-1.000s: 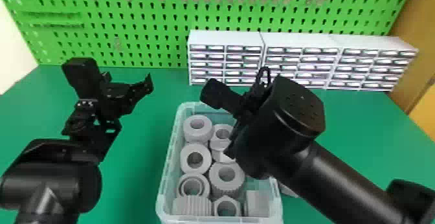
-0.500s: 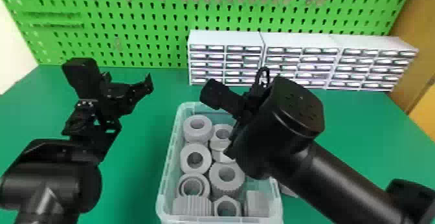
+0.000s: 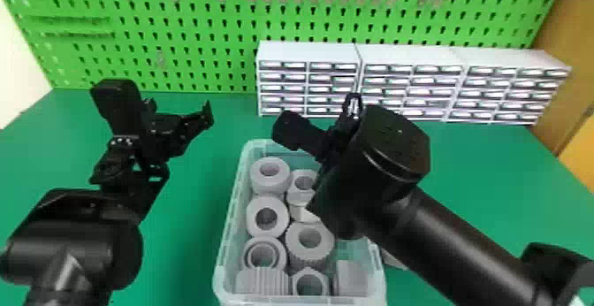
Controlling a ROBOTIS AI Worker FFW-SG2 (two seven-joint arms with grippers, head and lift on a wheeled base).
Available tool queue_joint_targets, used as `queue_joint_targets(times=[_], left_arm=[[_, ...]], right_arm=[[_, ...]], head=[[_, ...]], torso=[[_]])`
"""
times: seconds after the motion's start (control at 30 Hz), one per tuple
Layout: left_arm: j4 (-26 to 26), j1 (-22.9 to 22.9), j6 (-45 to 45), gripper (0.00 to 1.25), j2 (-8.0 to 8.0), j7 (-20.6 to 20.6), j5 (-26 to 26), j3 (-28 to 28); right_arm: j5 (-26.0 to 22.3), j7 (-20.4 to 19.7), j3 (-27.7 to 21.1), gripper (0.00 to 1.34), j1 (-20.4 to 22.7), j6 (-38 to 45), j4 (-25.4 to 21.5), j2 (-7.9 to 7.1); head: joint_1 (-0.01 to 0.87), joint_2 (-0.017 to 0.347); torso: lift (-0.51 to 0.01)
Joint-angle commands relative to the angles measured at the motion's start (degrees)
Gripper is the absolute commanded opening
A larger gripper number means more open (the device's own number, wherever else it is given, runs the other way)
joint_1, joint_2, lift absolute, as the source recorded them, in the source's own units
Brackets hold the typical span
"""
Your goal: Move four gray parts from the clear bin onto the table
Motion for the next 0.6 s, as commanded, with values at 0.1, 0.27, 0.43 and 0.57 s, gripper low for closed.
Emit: queue_joint_targets(times=[0.1, 0.27, 0.43, 0.57], left_arm=[[0.31, -0.22, 0.0, 1.14, 0.0, -0.01, 0.16, -0.37], [0.31, -0.22, 0.0, 1.14, 0.0, -0.01, 0.16, -0.37], [0.31, -0.22, 0.0, 1.14, 0.0, -0.01, 0.16, -0.37], [0.4, -0.22, 0.0, 1.14, 0.0, -0.01, 0.16, -0.37]], right_arm=[[-4.08, -4.24, 0.08, 0.81, -0.75, -1.87, 2.78, 1.03], [-9.17, -8.02, -0.01, 0.81, -0.93, -3.72, 4.45, 1.65], [-14.53, -11.1, 0.52, 0.81, -1.46, -5.83, 6.47, 2.0], [-18.14, -13.73, 1.22, 0.81, -2.16, -7.58, 7.97, 2.09]], head=[[0.687, 0.026], [0.687, 0.026], [0.687, 0.026], [0.687, 0.026]], torso=[[-0.05], [-0.05], [-0.05], [-0.05]])
